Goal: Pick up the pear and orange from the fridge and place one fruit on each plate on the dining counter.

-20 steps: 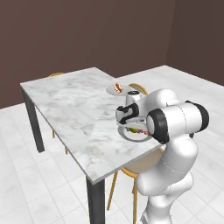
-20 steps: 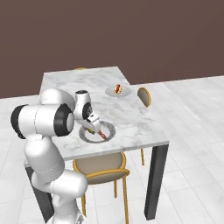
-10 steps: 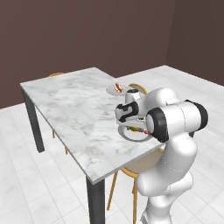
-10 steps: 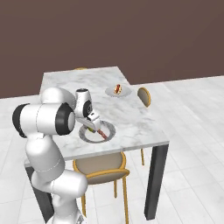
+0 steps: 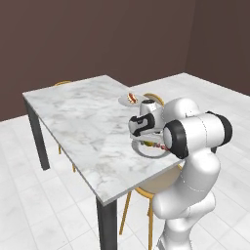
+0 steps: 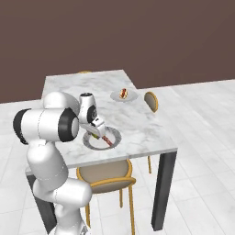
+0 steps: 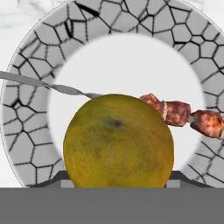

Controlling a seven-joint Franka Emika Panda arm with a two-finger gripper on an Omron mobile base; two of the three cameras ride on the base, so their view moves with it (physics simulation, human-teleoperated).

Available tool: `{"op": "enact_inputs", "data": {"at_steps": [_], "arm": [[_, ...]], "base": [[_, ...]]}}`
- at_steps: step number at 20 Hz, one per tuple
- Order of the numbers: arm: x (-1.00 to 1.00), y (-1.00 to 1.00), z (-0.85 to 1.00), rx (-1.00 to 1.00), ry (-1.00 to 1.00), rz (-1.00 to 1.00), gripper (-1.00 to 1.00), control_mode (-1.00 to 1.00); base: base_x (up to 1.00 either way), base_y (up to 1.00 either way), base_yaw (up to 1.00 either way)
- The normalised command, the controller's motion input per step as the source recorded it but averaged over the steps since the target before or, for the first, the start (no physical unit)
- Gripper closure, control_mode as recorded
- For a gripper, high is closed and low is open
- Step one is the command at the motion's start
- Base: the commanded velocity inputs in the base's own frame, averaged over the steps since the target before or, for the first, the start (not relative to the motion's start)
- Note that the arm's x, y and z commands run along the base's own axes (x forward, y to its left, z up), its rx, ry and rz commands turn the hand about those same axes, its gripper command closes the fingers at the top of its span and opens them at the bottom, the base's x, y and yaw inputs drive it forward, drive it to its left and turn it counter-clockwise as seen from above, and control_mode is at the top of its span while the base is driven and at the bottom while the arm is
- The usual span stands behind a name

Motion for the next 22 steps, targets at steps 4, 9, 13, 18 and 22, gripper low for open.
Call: {"op": "enact_inputs", "data": {"at_steps": [4, 9, 13, 18, 22], "arm": [[0.00, 0.00, 0.00, 0.00, 0.00, 0.00, -1.00, -1.00], [-0.01, 0.00, 0.00, 0.00, 0.00, 0.00, -1.00, -1.00], [-0.05, -0.06, -0.09, 0.00, 0.03, -0.03, -1.00, -1.00], [-0.03, -0.13, 0.06, 0.00, 0.08, -0.06, -1.00, -1.00], [-0.37, 0.00, 0.62, 0.00, 0.00, 0.00, -1.00, -1.00]], "base": [[0.00, 0.00, 0.00], [0.00, 0.00, 0.00], [0.00, 0.00, 0.00], [0.00, 0.00, 0.00], [0.00, 0.00, 0.00]]}}
